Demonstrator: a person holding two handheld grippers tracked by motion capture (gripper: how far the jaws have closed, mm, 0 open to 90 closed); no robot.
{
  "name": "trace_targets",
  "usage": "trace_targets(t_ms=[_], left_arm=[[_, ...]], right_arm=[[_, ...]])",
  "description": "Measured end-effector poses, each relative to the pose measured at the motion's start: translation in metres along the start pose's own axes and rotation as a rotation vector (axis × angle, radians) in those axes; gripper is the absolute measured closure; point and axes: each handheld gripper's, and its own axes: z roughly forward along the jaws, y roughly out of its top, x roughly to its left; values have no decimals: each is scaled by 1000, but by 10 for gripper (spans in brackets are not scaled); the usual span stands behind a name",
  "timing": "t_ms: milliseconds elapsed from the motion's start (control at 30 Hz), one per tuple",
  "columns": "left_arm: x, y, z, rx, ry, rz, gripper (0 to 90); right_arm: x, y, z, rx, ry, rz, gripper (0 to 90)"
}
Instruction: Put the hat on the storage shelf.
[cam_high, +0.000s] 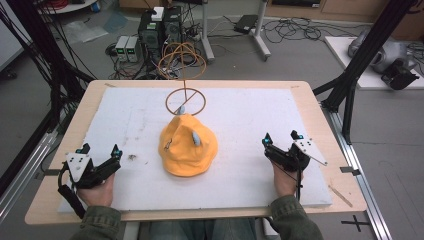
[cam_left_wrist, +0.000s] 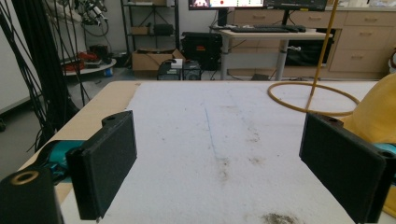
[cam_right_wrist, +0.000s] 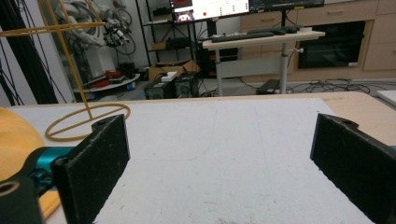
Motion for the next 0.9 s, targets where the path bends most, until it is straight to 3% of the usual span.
trace_targets(t_ms=[400, 567, 600, 700, 900], left_arm=[[2, 2, 0, -29, -24, -58, 114], [-1, 3, 4, 4, -33, -64, 115], [-2, 4, 5, 12, -50, -82, 115], [-4, 6, 5, 9, -64, -74, 116], [-14, 14, 7, -5, -127, -12, 132]], right_arm=[[0, 0, 0, -1, 8, -5, 42], [-2, 0, -2, -2, 8, 0, 42], [-2, 0, -2, -5, 7, 0, 42], [-3, 0, -2, -2, 14, 14, 42], [-1, 0, -1, -1, 23, 21, 42]])
